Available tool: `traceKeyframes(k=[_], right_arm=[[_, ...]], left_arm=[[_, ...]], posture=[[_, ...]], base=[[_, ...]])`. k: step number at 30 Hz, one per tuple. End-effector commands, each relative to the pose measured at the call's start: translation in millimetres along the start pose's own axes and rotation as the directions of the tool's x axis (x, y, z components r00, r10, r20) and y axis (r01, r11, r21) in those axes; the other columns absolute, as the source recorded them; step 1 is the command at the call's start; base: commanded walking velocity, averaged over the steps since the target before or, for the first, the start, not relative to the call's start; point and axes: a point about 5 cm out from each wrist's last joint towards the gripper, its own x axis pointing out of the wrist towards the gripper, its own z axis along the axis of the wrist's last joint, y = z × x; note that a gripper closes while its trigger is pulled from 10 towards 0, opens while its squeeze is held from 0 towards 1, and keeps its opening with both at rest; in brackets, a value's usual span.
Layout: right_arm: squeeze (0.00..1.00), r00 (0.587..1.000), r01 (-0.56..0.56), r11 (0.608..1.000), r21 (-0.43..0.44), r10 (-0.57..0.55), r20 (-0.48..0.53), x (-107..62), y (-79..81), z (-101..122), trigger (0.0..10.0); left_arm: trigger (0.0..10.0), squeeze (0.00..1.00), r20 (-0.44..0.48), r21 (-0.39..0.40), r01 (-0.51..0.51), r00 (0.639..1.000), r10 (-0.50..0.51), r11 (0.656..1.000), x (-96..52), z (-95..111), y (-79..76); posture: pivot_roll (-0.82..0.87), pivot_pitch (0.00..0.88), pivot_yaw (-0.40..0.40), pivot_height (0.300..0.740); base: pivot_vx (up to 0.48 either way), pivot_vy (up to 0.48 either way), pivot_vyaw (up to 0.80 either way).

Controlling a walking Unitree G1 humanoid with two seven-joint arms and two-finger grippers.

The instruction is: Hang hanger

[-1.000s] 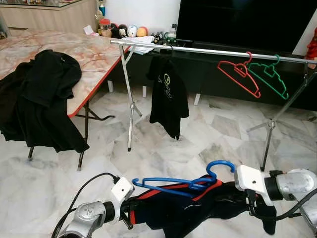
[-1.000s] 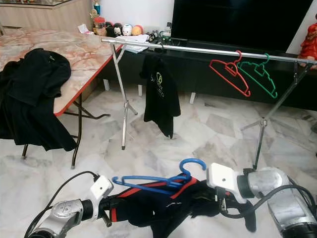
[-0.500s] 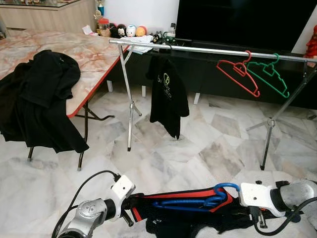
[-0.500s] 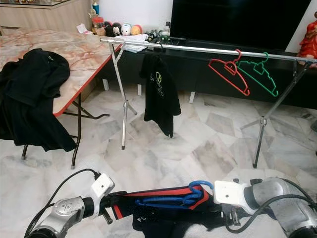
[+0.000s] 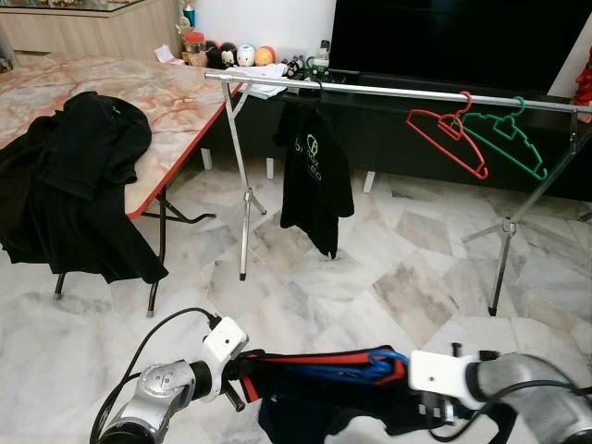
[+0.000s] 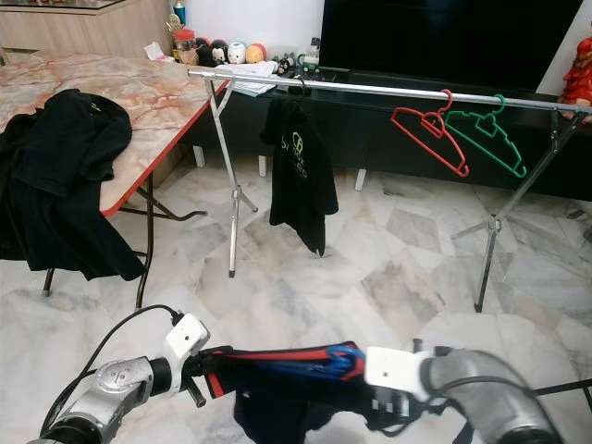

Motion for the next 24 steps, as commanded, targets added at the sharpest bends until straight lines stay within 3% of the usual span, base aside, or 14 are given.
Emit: traceKeyframes(k=[1, 4, 6, 11, 16, 19, 23, 24], right_arm=[[0.00, 0.999, 0.024, 0.999, 0.039, -0.022, -0.048, 7.3, 6.9, -6, 0.0], [0.00, 0.995, 0.088, 0.993, 0.080, -0.083, -0.059, 17.6, 9.2, -3, 0.0], [0.00, 0.993, 0.119, 0.981, 0.154, -0.118, -0.020, 26.7, 11.2, 8, 0.0], [0.00, 0.995, 0.097, 0.980, 0.175, -0.102, 0.020, 40.6, 19.0, 25, 0.0], [0.00, 0.987, 0.156, 0.963, 0.219, -0.158, -0.007, 48.4, 17.0, 28, 0.0], [0.00, 0.969, 0.173, 0.911, 0.375, -0.225, 0.100, 53.4, 10.0, 48, 0.0], [0.00, 0.950, 0.220, 0.871, 0.440, -0.293, 0.105, 54.5, 4.0, 53, 0.0], [0.00, 0.936, 0.233, 0.835, 0.498, -0.331, 0.117, 55.4, 0.5, 57, 0.0]], left_arm=[[0.0, 0.00, 0.009, 0.008, 0.002, 1.000, -0.002, 1.000, -2.7, 5, 4.2], [0.0, 0.00, 0.046, -0.004, 0.020, 0.999, -0.020, 1.000, -0.9, 12, 2.9], [0.0, 0.00, 0.072, 0.003, 0.059, 0.996, -0.059, 0.998, -0.6, 18, 0.2], [0.0, 0.00, 0.129, 0.021, 0.097, 0.987, -0.099, 0.995, 0.5, 32, -2.4], [0.0, 0.00, 0.167, 0.031, 0.197, 0.966, -0.200, 0.980, -0.4, 50, -9.1], [0.0, 0.00, 0.111, 0.031, 0.272, 0.955, -0.274, 0.962, -3.8, 43, -15.9], [0.0, 0.00, 0.095, 0.021, 0.311, 0.945, -0.312, 0.950, -5.6, 40, -22.0], [2.0, 0.00, 0.096, 0.008, 0.328, 0.940, -0.327, 0.945, -7.5, 42, -27.2]], posture=[[0.00, 0.101, -0.006, 0.740], [0.01, 0.100, -0.008, 0.740], [0.02, 0.099, -0.002, 0.740], [0.02, 0.099, -0.002, 0.740], [0.04, 0.099, -0.004, 0.740], [0.04, 0.097, -0.002, 0.740], [0.04, 0.096, -0.002, 0.740], [0.05, 0.096, -0.003, 0.740]], base=[[0.000, 0.000, 0.00], [0.000, 0.000, 0.00], [0.000, 0.000, 0.00], [0.000, 0.000, 0.00], [0.000, 0.000, 0.00], [0.000, 0.000, 0.00], [0.000, 0.000, 0.00], [0.000, 0.000, 0.00]])
